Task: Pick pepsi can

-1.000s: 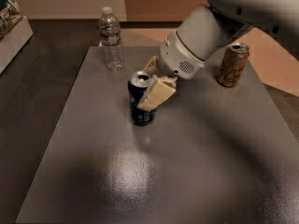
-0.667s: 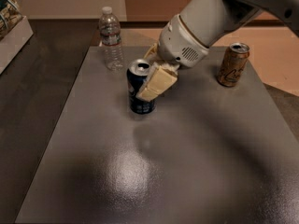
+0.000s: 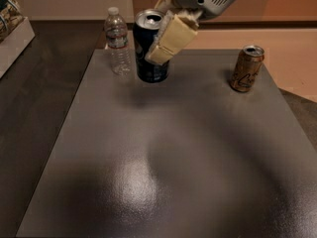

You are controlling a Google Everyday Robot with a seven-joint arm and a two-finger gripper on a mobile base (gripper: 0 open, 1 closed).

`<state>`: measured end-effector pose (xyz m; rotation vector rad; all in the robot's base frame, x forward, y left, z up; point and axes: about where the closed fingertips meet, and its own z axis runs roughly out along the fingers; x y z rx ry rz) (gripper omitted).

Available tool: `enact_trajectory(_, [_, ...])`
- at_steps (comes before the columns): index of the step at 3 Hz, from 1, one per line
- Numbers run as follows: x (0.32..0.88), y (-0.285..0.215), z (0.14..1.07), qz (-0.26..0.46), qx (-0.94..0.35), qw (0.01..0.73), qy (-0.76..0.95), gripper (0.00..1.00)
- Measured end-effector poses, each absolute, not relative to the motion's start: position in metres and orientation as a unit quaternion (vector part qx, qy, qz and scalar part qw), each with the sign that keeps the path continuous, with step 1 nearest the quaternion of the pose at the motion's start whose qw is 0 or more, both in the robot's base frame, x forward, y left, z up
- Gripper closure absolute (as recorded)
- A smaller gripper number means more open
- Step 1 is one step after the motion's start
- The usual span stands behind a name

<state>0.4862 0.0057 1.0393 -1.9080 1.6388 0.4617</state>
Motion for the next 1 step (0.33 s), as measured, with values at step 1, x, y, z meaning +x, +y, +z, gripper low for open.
enact_trajectory(1, [0.4861, 0.0057, 1.0417, 0.172, -0.715, 0.29, 0.613, 1.0])
